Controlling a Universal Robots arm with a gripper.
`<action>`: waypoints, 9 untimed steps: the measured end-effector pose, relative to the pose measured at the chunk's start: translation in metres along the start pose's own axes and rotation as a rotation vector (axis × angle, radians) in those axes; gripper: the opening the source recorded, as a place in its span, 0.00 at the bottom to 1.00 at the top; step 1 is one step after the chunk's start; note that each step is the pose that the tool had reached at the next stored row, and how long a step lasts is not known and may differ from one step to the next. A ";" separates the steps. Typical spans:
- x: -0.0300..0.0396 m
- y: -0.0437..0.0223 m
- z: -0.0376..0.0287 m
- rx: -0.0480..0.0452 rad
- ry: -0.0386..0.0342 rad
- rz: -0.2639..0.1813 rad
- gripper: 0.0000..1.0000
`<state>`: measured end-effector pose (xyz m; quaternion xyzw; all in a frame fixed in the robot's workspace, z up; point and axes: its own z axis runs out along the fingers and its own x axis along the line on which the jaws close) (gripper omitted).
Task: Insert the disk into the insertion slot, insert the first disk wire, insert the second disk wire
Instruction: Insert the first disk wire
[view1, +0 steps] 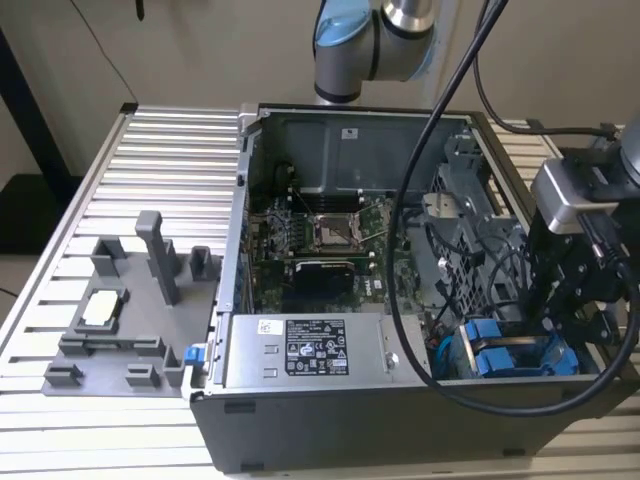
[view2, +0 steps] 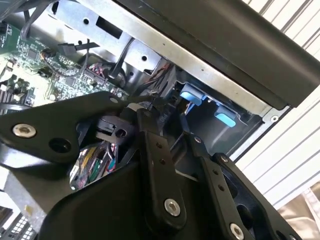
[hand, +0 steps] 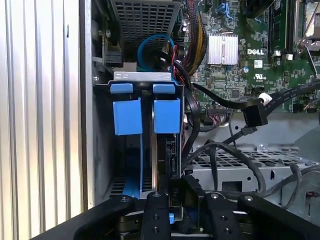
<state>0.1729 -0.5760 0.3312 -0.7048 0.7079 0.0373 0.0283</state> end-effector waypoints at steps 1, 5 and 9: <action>-0.0003 0.0000 -0.0025 0.0000 -0.0001 0.000 0.27; -0.0018 0.0003 -0.0187 0.0000 0.0000 0.000 0.27; -0.0034 0.0005 -0.0364 -0.0001 0.0000 0.000 0.27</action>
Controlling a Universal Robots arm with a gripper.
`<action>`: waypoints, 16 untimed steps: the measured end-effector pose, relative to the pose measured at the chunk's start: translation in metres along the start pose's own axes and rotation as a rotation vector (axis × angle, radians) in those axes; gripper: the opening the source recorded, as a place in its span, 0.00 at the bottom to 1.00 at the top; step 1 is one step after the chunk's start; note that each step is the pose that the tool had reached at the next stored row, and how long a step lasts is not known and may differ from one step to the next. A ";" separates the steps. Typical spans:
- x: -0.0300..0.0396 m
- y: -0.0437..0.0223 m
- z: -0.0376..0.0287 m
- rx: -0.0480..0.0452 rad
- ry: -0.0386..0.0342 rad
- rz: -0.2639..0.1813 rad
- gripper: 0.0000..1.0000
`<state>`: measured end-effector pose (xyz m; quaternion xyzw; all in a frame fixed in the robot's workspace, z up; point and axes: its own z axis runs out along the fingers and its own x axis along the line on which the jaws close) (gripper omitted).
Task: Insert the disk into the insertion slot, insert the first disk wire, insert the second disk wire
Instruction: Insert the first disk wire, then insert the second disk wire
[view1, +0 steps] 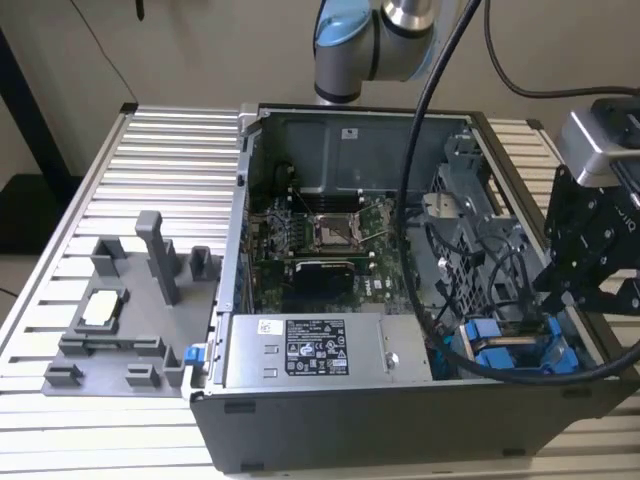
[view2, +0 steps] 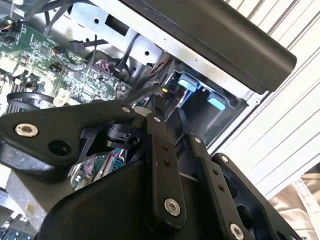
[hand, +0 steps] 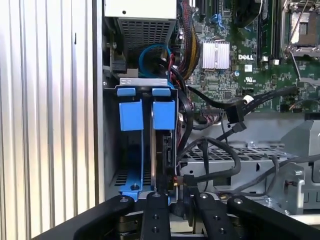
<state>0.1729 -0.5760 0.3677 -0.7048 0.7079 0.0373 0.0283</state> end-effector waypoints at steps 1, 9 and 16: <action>-0.0003 0.0000 -0.0039 0.0000 0.0001 0.000 0.27; -0.0017 0.0001 -0.0122 0.0000 0.0001 0.000 0.27; -0.0232 0.0002 -0.0103 0.0001 0.0002 0.001 0.27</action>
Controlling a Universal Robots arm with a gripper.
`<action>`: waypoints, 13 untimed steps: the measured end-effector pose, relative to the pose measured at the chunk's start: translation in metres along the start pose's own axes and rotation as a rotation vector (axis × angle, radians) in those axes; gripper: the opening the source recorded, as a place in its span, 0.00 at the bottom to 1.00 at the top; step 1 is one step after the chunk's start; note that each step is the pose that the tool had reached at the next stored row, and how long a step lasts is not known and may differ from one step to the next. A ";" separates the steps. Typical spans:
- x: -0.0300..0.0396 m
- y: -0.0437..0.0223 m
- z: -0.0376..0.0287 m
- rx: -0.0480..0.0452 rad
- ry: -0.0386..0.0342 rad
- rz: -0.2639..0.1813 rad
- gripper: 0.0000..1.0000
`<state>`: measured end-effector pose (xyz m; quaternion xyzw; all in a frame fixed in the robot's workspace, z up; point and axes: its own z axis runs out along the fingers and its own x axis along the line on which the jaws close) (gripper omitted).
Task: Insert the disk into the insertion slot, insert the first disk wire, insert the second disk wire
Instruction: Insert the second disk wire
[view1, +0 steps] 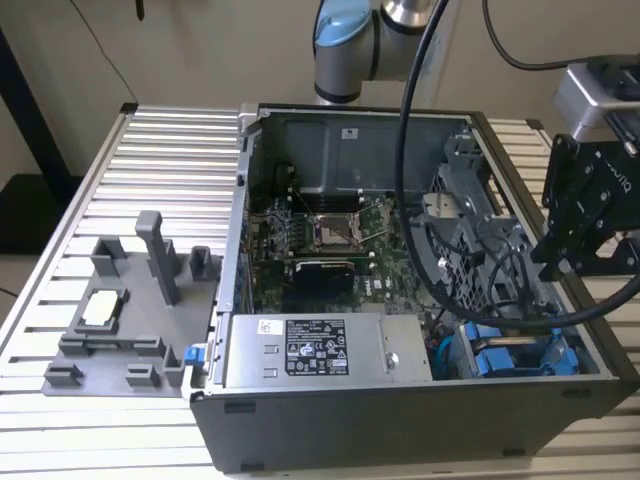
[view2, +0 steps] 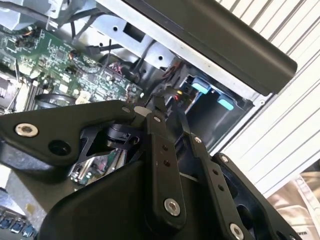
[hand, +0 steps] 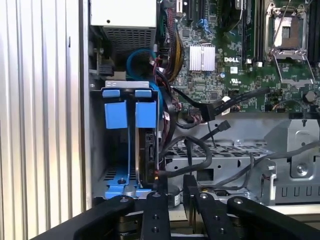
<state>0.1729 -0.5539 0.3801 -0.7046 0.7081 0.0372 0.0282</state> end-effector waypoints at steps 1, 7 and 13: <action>-0.0036 0.0000 0.0004 0.0000 -0.0001 0.000 0.27; -0.0134 0.0058 0.0014 0.0007 0.0009 0.000 0.27; -0.0150 0.0300 0.0018 0.0075 0.0008 0.000 0.27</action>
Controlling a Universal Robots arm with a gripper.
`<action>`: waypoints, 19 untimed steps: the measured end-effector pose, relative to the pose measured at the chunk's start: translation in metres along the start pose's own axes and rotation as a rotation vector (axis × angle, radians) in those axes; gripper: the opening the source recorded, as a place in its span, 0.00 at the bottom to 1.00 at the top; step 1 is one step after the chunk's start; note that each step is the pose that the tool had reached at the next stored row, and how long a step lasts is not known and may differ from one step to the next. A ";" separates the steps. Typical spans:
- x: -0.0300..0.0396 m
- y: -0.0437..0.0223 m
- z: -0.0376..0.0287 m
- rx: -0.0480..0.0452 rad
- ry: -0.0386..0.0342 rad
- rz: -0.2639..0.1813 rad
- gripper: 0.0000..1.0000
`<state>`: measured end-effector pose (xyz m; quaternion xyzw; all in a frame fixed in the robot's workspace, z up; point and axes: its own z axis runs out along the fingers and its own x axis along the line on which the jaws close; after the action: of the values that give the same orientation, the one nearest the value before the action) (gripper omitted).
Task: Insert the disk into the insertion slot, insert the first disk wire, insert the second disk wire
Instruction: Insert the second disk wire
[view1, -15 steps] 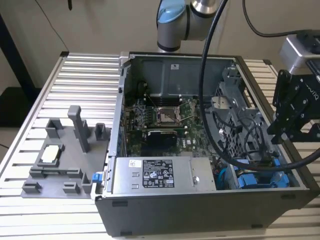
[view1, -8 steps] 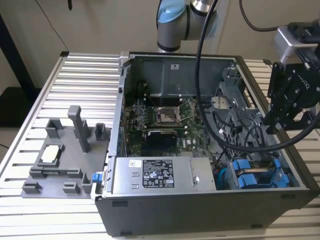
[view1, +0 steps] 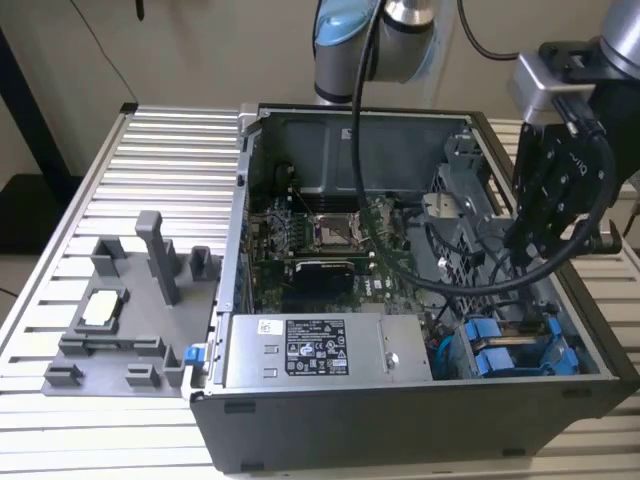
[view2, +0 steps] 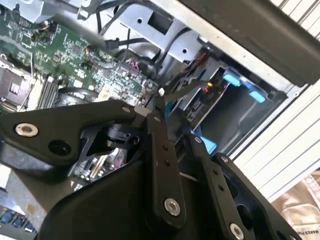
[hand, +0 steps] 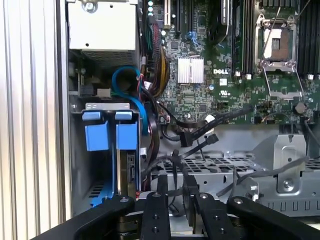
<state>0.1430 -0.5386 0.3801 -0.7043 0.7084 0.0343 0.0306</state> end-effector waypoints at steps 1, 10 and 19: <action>-0.0005 0.0043 0.0000 0.0009 0.0000 0.000 0.27; -0.0043 0.0377 0.0007 0.0119 -0.0001 -0.001 0.27; -0.0076 0.0387 0.0067 0.0121 0.0025 -0.097 0.27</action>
<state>0.1043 -0.5302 0.3744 -0.7379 0.6734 0.0276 0.0356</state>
